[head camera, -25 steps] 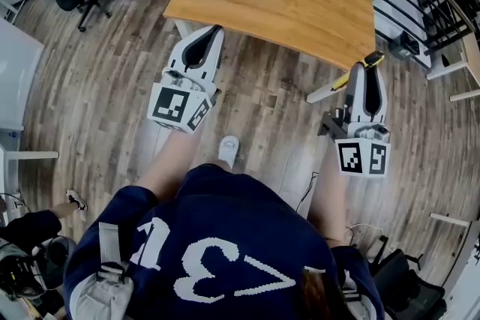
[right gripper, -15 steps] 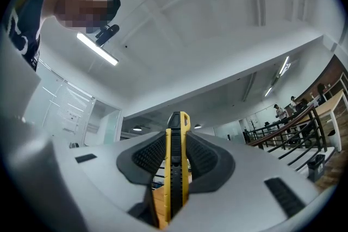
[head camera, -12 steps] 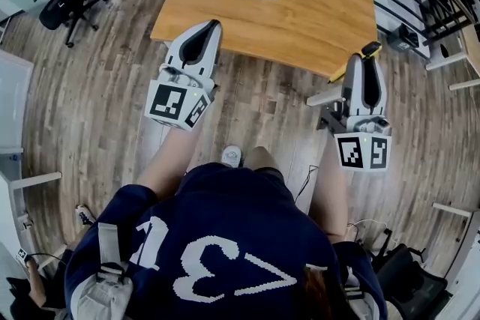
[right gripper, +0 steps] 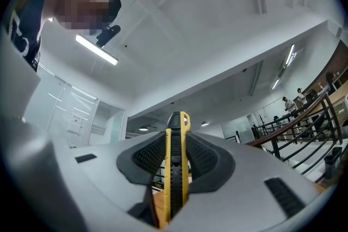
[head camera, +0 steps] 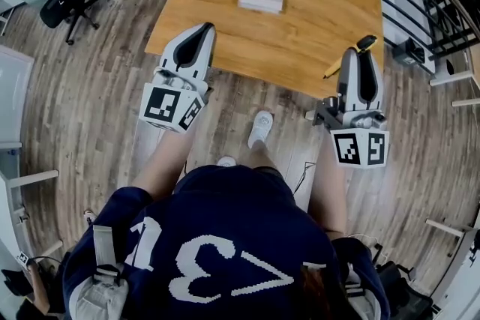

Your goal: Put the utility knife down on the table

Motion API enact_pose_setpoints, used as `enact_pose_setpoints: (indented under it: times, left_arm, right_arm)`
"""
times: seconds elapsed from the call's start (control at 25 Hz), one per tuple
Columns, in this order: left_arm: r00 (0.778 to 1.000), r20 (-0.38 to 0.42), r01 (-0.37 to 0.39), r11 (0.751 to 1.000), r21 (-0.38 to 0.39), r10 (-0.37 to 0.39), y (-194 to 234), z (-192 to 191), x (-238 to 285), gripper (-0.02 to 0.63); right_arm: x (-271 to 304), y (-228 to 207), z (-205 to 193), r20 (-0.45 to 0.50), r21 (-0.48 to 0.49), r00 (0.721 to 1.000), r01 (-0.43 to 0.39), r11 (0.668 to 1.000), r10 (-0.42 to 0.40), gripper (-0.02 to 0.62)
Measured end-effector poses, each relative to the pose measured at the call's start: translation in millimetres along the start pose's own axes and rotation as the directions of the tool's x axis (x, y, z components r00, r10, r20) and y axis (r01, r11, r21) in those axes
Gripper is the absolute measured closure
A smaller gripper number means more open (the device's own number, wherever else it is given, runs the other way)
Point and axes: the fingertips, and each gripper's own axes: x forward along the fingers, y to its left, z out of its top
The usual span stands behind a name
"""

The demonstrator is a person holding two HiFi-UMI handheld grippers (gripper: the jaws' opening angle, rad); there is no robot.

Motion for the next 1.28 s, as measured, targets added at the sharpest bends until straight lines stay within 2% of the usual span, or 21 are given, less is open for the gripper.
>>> enact_pose_setpoints:
  times: [0.48, 0.76, 1.08, 1.28]
  left_arm:
    - [0.997, 0.024, -0.078, 0.997, 0.025, 0.078, 24.9, -14.9, 151.2, 0.588]
    - [0.991, 0.034, -0.130, 0.991, 0.029, 0.129, 37.8, -22.6, 202.8, 0.588]
    - [0.995, 0.017, -0.101, 0.995, 0.023, 0.101, 44.5, -33.6, 238.8, 0.588]
    - [0.998, -0.020, -0.052, 0.999, 0.002, 0.052, 49.5, -50.4, 257.9, 0.588]
  right_arm:
    - [124.7, -118.0, -9.8, -0.001, -0.004, 0.996, -0.088, 0.996, 0.088, 0.472]
    - [172.5, -156.4, -25.7, -0.013, 0.027, 0.991, -0.133, 0.991, 0.133, 0.472]
    - [192.6, -174.5, -38.4, -0.026, 0.046, 0.994, -0.107, 0.993, 0.108, 0.472]
    - [200.3, -179.5, -58.8, -0.076, 0.057, 0.995, -0.064, 0.996, 0.068, 0.472]
